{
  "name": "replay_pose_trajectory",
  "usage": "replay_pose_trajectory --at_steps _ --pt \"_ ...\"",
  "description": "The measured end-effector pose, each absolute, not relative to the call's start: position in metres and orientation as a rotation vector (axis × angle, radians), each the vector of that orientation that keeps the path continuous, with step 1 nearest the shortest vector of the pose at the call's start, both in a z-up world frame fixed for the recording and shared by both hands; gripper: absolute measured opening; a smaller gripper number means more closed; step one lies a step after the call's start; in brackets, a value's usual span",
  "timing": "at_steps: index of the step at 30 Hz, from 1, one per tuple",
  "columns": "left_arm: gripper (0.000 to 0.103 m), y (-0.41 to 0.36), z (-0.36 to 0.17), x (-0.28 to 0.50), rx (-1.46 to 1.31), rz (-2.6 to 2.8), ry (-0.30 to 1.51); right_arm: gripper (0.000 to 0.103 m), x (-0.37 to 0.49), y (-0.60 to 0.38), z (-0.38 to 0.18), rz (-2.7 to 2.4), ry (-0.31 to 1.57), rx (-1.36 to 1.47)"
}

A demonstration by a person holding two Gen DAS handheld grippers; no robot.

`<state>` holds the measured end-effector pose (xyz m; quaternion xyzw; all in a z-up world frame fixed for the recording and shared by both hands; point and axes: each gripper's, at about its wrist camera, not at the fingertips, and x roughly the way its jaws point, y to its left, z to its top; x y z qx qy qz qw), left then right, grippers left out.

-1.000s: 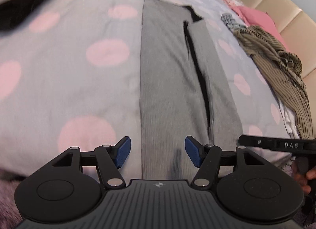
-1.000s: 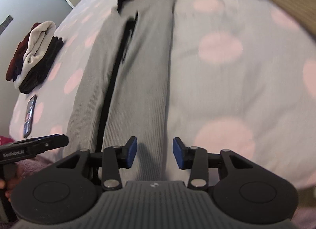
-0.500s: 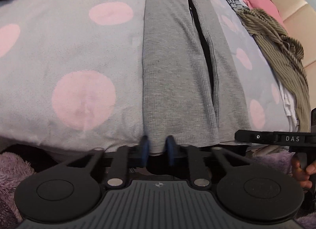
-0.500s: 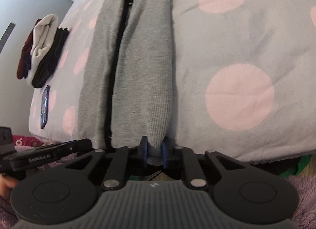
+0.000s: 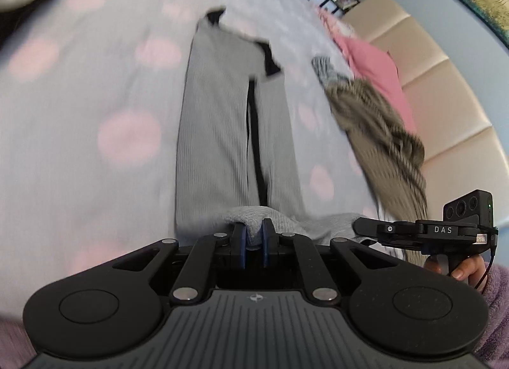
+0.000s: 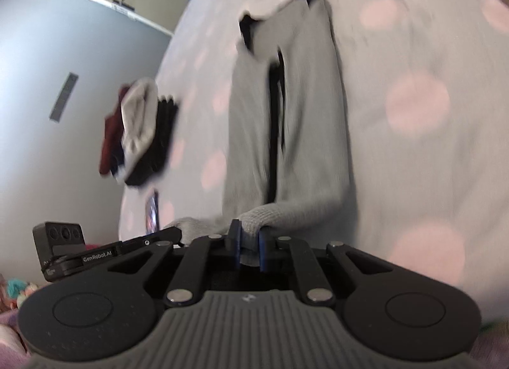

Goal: Fold clothes

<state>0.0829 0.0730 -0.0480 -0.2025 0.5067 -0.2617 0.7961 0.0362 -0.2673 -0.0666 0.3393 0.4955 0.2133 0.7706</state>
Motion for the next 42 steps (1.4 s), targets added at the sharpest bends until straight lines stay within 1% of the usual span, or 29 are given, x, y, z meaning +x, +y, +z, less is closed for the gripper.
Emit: replay_pose_trajectory --at_steps 3,7,14,20,21,23,24,25,26,27,28,30,34,35,38,42 --pt "0.007 0.067 -0.038 0.120 -0.413 -0.559 1.057 0.012 0.071 -0.278 -0.061 0.454 1.044 0.741" --pt "0.007 0.048 -0.040 0.171 -0.343 -0.547 1.057 0.012 0.121 -0.284 -0.065 0.439 1.041 0.733" --pt "0.007 0.040 -0.070 0.238 -0.300 -0.530 1.087 0.012 0.187 -0.293 -0.091 0.411 1.048 0.759" --pt "0.008 0.036 -0.105 0.262 -0.310 -0.523 1.129 0.012 0.209 -0.293 -0.124 0.377 1.090 0.765" --pt "0.008 0.037 -0.108 0.263 -0.319 -0.524 1.125 0.015 0.210 -0.294 -0.128 0.373 1.091 0.767" --pt "0.009 0.040 -0.110 0.261 -0.350 -0.526 1.111 0.017 0.210 -0.295 -0.131 0.372 1.084 0.776" --pt "0.012 0.044 -0.108 0.259 -0.366 -0.526 1.100 0.020 0.209 -0.296 -0.131 0.374 1.078 0.781" --pt "0.020 0.047 -0.106 0.256 -0.381 -0.525 1.088 0.032 0.207 -0.297 -0.128 0.378 1.066 0.784" --pt "0.025 0.050 -0.103 0.252 -0.395 -0.525 1.073 0.036 0.204 -0.297 -0.124 0.383 1.050 0.783" --pt "0.040 0.053 -0.098 0.246 -0.400 -0.522 1.048 0.037 0.201 -0.298 -0.120 0.387 1.037 0.781" --pt "0.051 0.056 -0.092 0.240 -0.399 -0.514 1.022 0.037 0.198 -0.298 -0.115 0.387 1.027 0.770" --pt "0.052 0.061 -0.081 0.227 -0.388 -0.503 0.981 0.037 0.189 -0.299 -0.105 0.387 1.002 0.739" --pt "0.052 0.068 -0.072 0.198 -0.371 -0.506 0.962 0.048 0.161 -0.297 -0.087 0.390 0.954 0.608" --pt "0.052 0.070 -0.073 0.189 -0.371 -0.501 0.960 0.049 0.153 -0.295 -0.085 0.387 0.948 0.572" --pt "0.052 0.070 -0.087 0.164 -0.382 -0.474 0.952 0.049 0.129 -0.292 -0.090 0.370 0.941 0.502" --pt "0.052 0.064 -0.107 0.144 -0.389 -0.456 0.950 0.049 0.108 -0.285 -0.112 0.364 0.946 0.473"
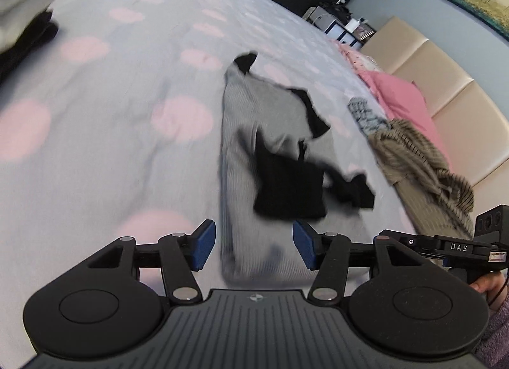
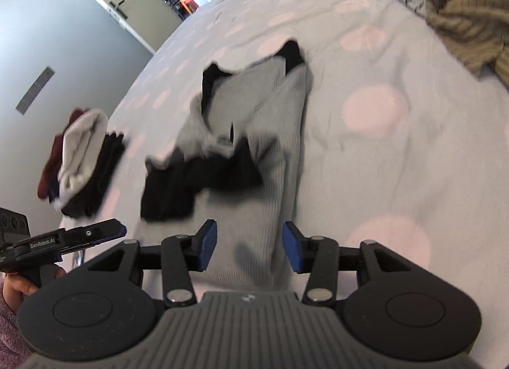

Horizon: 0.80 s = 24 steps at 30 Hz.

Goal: Fold clothes

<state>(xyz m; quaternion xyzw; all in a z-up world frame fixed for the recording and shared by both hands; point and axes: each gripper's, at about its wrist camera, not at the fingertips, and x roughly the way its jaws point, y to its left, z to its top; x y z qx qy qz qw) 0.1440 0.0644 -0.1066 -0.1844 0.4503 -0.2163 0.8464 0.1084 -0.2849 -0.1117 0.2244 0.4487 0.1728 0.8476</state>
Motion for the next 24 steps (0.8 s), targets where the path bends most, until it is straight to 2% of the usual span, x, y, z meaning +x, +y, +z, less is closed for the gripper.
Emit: replay_pose_trajectory --at_steps 2,3,4,5,6,14,24 --pt "0.041 0.060 -0.116 0.138 -0.390 -0.455 0.952 0.046 0.104 -0.280 -0.119 0.379 0.943 0.461" --pt "0.030 0.058 -0.120 0.137 -0.391 -0.454 0.957 0.040 0.104 -0.277 -0.121 0.388 0.943 0.455" --pt "0.021 0.057 -0.123 0.138 -0.392 -0.454 0.970 0.033 0.104 -0.275 -0.123 0.396 0.943 0.449" --pt "0.016 0.056 -0.124 0.139 -0.390 -0.455 0.978 0.027 0.104 -0.272 -0.125 0.402 0.943 0.443" --pt "0.012 0.056 -0.123 0.139 -0.381 -0.458 0.977 0.013 0.105 -0.271 -0.125 0.398 0.947 0.436" --pt "0.008 0.065 -0.090 0.128 -0.361 -0.535 1.047 0.009 0.098 -0.273 -0.100 0.496 1.016 0.479" --pt "0.008 0.089 -0.079 0.063 -0.334 -0.664 1.200 0.009 0.030 -0.270 -0.087 0.587 1.178 0.473"
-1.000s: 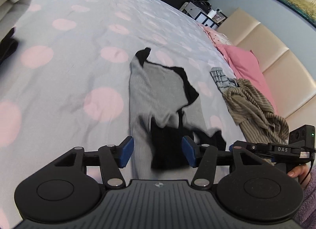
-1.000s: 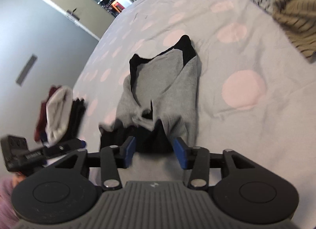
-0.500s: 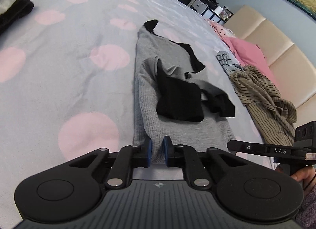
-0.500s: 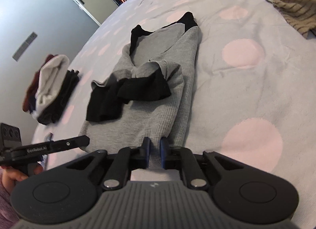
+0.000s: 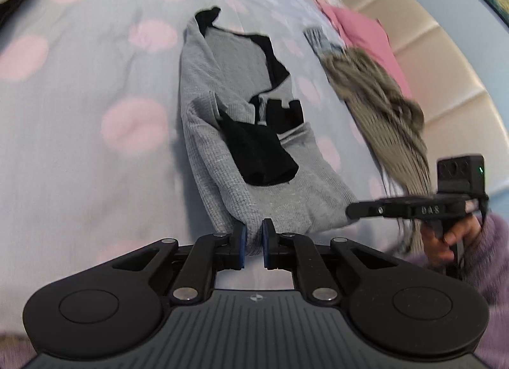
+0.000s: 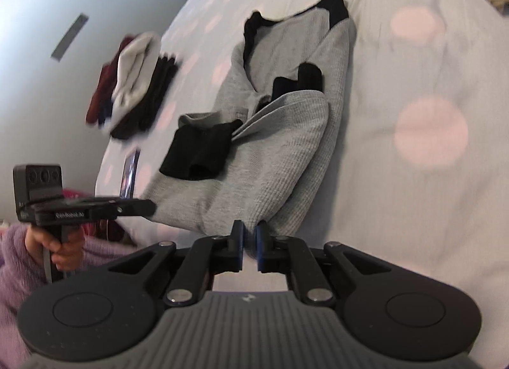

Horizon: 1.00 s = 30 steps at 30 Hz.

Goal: Fold clothes
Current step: 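Grasp the black collar with both grippers and lift the folded shirt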

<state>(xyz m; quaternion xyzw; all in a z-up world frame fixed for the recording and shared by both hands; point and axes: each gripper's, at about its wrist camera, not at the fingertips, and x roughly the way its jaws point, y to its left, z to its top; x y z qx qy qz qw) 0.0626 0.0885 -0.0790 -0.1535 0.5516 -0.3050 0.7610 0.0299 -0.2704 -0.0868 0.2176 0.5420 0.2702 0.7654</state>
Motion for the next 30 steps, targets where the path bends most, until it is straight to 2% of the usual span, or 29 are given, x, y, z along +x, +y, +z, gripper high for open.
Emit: replay_pose_trajectory --at_steps 10,12,15,22,27,30 --pt "0.009 0.084 -0.118 0.045 -0.245 -0.631 1.284 0.009 0.003 -0.261 -0.125 0.521 1.315 0.403" --pt "0.011 0.082 -0.116 0.044 -0.231 -0.634 1.276 0.009 0.003 -0.257 -0.121 0.526 1.297 0.377" --pt "0.018 0.087 -0.104 0.041 -0.204 -0.604 1.246 0.019 0.000 -0.253 -0.109 0.539 1.271 0.330" --pt "0.018 0.100 -0.079 0.045 -0.193 -0.544 1.066 0.021 -0.001 -0.263 -0.078 0.477 1.111 0.305" --pt "0.018 0.070 -0.083 0.052 -0.070 -0.610 1.032 0.024 0.006 -0.244 -0.062 0.454 0.982 0.173" --pt "0.018 0.058 -0.092 0.061 -0.022 -0.636 1.052 0.024 0.013 -0.233 -0.063 0.489 0.967 0.092"
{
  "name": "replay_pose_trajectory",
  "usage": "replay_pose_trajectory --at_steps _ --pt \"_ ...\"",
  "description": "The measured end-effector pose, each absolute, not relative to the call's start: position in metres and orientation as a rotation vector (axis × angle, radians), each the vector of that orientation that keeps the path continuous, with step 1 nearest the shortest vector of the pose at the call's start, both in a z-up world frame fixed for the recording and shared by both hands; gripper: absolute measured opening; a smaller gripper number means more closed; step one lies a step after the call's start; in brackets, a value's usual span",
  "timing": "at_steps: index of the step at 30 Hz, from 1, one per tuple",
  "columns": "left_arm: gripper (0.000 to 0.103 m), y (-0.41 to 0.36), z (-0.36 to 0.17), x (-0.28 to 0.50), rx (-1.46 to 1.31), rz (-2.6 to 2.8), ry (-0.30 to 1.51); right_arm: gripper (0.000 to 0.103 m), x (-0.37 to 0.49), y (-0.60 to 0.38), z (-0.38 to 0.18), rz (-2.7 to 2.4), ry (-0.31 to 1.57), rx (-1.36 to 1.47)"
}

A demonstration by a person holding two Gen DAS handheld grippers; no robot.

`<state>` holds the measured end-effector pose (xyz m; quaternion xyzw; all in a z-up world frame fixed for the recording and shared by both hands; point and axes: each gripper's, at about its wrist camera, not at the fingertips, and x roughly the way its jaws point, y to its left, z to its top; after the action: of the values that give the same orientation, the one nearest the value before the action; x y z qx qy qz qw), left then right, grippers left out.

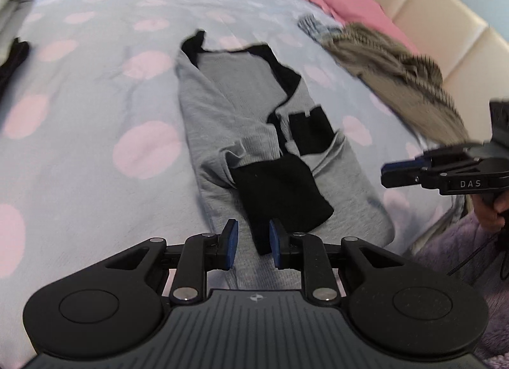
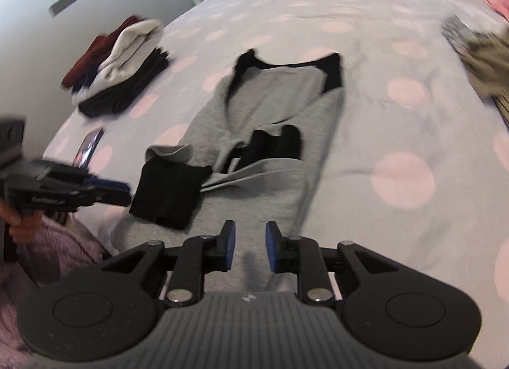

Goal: Fold clothes
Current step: 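Grasp the black collar with both grippers and lift the folded shirt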

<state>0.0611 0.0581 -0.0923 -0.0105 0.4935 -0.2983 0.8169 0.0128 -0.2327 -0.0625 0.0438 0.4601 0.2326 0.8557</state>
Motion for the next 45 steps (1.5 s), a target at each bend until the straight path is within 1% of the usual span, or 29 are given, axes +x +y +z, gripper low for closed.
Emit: replay_pose_trajectory --at_steps 6,10,15,19,20,21,22,23,26,27,29,30,31,33,36,38,41,42,43,45 --pt "0.018 0.050 -0.099 0.093 -0.056 -0.684 1.031 0.024 0.037 -0.209 -0.083 0.526 1.011 -0.033" --pt "0.018 0.052 -0.096 0.123 -0.105 -0.663 1.017 0.024 0.066 -0.207 -0.088 0.500 0.990 -0.016" --pt "0.018 0.051 -0.086 0.163 -0.116 -0.650 0.990 0.024 0.103 -0.220 -0.080 0.461 0.967 0.064" --pt "0.018 0.044 -0.076 0.200 -0.073 -0.615 0.961 0.031 0.134 -0.230 -0.069 0.437 0.957 0.046" --pt "0.020 0.039 -0.075 0.209 -0.044 -0.596 0.950 0.032 0.142 -0.232 -0.068 0.421 0.957 0.035" --pt "0.029 0.033 -0.075 0.216 -0.006 -0.573 0.940 0.034 0.150 -0.234 -0.068 0.403 0.958 0.022" --pt "0.046 0.026 -0.076 0.223 0.040 -0.548 0.926 0.037 0.159 -0.235 -0.069 0.383 0.962 0.008" --pt "0.049 0.019 -0.078 0.229 0.089 -0.520 0.909 0.038 0.168 -0.236 -0.071 0.363 0.965 -0.006" --pt "0.050 0.001 -0.089 0.247 0.183 -0.487 0.879 0.045 0.196 -0.242 -0.078 0.328 0.969 -0.021" --pt "0.050 -0.002 -0.094 0.253 0.188 -0.485 0.884 0.050 0.205 -0.244 -0.080 0.321 0.965 -0.021" --pt "0.048 -0.005 -0.103 0.266 0.184 -0.479 0.910 0.051 0.222 -0.247 -0.084 0.316 0.962 -0.019" --pt "0.044 -0.006 -0.108 0.272 0.176 -0.480 0.928 0.051 0.231 -0.249 -0.086 0.314 0.962 -0.017" --pt "0.034 -0.005 -0.112 0.277 0.172 -0.482 0.943 0.051 0.240 -0.249 -0.089 0.315 0.963 -0.012" --pt "0.028 0.000 -0.118 0.287 0.169 -0.479 0.965 0.051 0.256 -0.250 -0.094 0.325 0.965 0.000" --pt "0.028 0.010 -0.119 0.296 0.140 -0.489 0.973 0.051 0.277 -0.246 -0.102 0.344 0.975 0.009" --pt "0.028 0.013 -0.119 0.303 0.136 -0.497 0.976 0.047 0.286 -0.242 -0.109 0.357 0.987 0.003" --pt "0.023 0.010 -0.119 0.309 0.152 -0.513 0.980 0.035 0.293 -0.241 -0.114 0.381 0.982 0.021" --pt "0.016 0.010 -0.119 0.311 0.145 -0.519 0.982 0.022 0.294 -0.241 -0.115 0.393 0.980 0.028" --pt "0.006 0.010 -0.118 0.311 0.134 -0.522 0.984 0.012 0.294 -0.242 -0.114 0.410 0.977 0.039" --pt "0.004 0.011 -0.113 0.311 0.105 -0.520 0.987 0.008 0.292 -0.242 -0.109 0.413 0.974 0.040"
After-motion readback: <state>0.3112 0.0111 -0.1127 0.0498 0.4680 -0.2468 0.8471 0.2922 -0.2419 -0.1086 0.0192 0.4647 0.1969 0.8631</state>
